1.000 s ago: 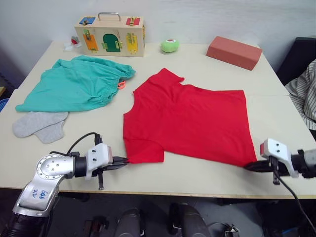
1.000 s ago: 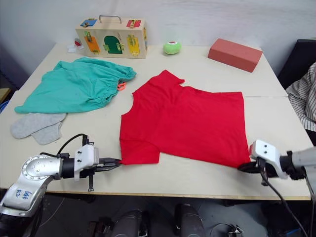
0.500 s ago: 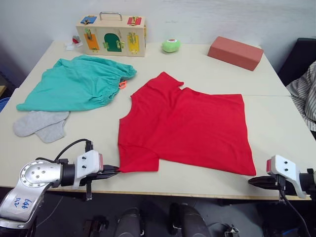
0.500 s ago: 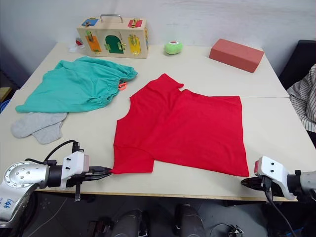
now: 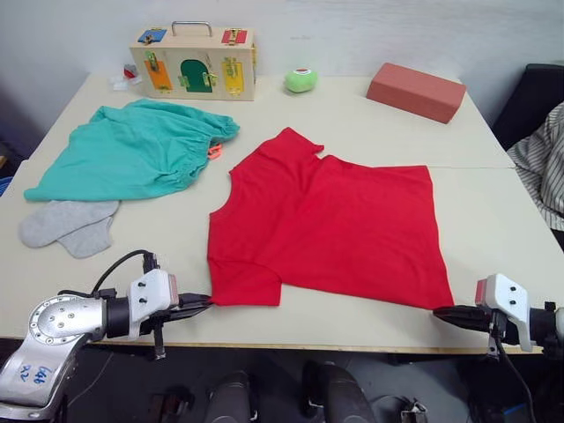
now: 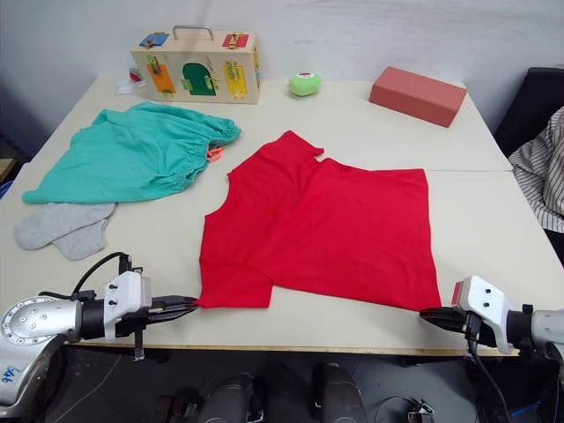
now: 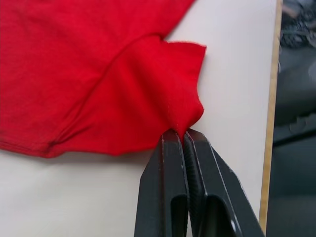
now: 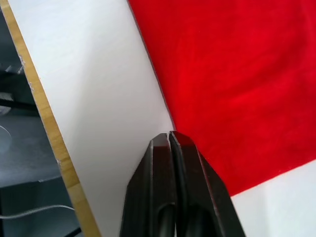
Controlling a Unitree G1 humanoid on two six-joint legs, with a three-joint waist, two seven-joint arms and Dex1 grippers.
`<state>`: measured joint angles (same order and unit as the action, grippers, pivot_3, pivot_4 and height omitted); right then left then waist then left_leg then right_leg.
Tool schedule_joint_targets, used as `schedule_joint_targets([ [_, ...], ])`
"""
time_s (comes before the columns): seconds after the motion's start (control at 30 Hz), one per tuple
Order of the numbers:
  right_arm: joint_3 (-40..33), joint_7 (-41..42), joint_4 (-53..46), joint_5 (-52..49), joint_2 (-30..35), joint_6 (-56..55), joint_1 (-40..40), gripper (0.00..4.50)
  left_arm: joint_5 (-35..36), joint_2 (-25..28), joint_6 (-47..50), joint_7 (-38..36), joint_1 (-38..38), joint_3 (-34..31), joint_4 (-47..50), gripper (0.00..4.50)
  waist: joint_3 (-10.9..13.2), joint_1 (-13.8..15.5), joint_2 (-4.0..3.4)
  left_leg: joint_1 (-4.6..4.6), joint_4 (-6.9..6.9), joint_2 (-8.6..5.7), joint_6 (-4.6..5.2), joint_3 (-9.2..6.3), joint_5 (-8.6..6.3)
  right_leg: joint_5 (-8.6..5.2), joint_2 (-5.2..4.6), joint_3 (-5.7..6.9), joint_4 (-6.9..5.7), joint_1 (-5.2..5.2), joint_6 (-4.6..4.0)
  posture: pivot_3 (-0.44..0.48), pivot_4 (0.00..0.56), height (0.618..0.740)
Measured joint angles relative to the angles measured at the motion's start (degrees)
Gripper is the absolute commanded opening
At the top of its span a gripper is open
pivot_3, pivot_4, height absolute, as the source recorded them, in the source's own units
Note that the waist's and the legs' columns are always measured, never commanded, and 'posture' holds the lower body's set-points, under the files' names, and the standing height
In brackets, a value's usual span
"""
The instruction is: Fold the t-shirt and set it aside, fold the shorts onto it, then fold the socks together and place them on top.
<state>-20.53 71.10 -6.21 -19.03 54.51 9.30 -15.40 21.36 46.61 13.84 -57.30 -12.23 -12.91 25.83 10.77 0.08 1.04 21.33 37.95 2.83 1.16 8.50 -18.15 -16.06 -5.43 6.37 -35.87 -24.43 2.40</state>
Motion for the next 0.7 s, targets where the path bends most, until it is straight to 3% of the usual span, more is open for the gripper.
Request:
schedule_joint_targets([
  [0.27, -0.4, -3.2, -1.7, 3.4, 0.6, -1.8, -2.1, 3.74, 2.6, -1.1, 4.3, 3.1, -3.2, -1.9, 3.3, 0.0, 0.0, 0.0, 0.0, -0.02, 0.0, -0.01, 0.0, 0.0, -0.01, -0.01, 0.02, -0.01, 0.0, 0.0, 0.01, 0.0, 0.15, 0.74],
  [0.67, 4.0, -5.8, 3.5, 7.8, 1.7, -4.3, 5.1, 3.74, 3.4, -1.2, 7.3, 5.2, -1.8, -1.8, 5.0, 0.0, 0.0, -0.1, 0.07, -0.03, 0.01, -0.01, 0.0, 0.01, 0.01, -0.01, 0.04, 0.0, 0.01, 0.02, 0.0, 0.0, 0.15, 0.74],
  [0.7, 4.7, -5.1, 4.3, 7.9, 2.0, -4.6, 5.9, 3.36, 3.4, -1.1, 7.4, 5.2, -1.6, -1.8, 5.0, 0.0, -0.1, -0.1, 0.15, -0.06, 0.01, 0.0, 0.0, 0.01, 0.01, -0.01, 0.04, 0.01, 0.01, 0.05, 0.0, 0.0, 0.15, 0.74],
])
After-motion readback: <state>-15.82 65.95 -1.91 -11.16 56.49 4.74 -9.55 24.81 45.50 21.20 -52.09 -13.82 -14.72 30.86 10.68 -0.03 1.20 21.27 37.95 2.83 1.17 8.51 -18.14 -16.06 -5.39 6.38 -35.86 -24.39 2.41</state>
